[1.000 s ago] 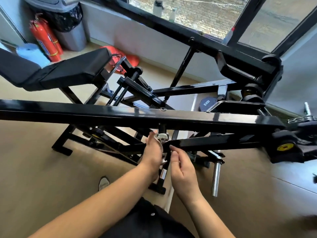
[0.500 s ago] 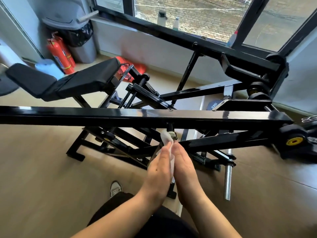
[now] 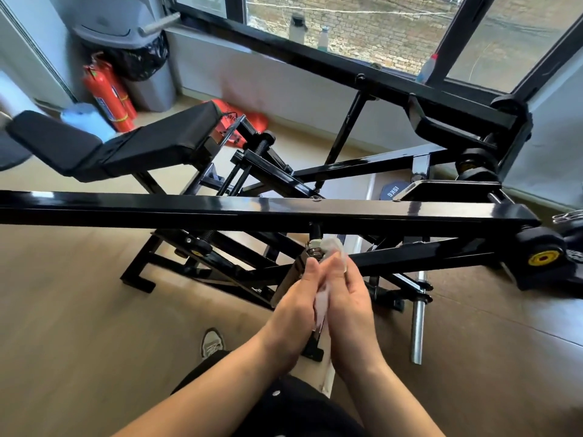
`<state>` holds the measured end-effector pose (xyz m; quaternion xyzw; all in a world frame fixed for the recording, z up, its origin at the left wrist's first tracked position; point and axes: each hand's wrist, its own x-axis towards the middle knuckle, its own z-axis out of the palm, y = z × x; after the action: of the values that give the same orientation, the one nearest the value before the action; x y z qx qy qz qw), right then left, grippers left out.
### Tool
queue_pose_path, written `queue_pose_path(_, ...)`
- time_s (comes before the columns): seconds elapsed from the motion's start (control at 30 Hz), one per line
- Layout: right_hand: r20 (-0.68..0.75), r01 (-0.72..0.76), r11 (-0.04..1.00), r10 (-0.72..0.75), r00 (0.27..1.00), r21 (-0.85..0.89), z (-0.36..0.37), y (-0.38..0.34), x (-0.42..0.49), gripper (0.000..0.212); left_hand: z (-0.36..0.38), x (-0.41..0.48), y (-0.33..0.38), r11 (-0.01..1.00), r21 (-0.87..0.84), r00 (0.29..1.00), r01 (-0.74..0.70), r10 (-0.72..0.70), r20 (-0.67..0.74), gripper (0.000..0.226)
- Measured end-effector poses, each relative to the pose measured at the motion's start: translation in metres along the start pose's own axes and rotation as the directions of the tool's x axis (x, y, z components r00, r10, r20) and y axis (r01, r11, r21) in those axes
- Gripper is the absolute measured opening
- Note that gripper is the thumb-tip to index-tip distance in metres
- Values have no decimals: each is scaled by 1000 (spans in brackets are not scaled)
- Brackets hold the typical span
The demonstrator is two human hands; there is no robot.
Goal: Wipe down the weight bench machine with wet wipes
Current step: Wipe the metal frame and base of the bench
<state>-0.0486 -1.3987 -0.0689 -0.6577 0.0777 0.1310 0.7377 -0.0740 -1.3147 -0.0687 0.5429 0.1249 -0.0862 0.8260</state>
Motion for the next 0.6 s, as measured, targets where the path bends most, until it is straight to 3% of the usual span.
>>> queue_pose_path(0.1, 26, 87, 986, -84, 996, -143, 1, 9, 1, 38, -6, 2, -1, 1000, 9, 1000, -12, 12, -21, 59)
queue_pose_path(0.2, -35, 126, 969, -137, 990, -212, -6, 8, 5, 28, -17, 1, 4, 994, 90, 996, -61, 66, -56, 50)
queue_pose_path(0.33, -143, 293, 874, -371, 918, -388, -10, -5, 10, 36, -28, 7, 4, 962, 245, 948, -122, 186, -257, 30)
queue_pose_path(0.37, -131, 372, 797, -482, 866, -475, -12, -6, 17, 42, -31, 8, 4, 955, 266, 930, -131, 211, -300, 30)
queue_pose_path(0.43, 59, 516, 547, -647, 761, -659, -13, 0, 37, 47, -37, 9, 4, 948, 287, 911, -137, 234, -340, 28)
queue_pose_path(0.5, 320, 590, 311, -610, 725, -745, -6, 14, 56, 49, -39, 7, 5, 952, 276, 913, -131, 224, -341, 28)
queue_pose_path(0.6, 515, 643, 123, -496, 699, -756, 2, 44, 69, 56, -41, 5, 0, 964, 241, 917, -116, 197, -346, 28)
